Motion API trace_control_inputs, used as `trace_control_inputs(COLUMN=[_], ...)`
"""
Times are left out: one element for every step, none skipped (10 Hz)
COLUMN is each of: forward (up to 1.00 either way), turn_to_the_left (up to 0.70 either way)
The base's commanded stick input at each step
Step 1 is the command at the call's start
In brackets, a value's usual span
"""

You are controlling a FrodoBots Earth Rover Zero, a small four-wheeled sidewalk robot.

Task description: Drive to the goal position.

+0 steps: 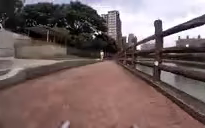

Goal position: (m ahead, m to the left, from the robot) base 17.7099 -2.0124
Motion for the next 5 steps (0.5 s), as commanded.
trace_control_inputs(forward=[1.0, 1.0, 1.0, 1.0, 1.0], turn_to_the_left=[0.0, 0.0, 0.0, 0.0, 0.0])
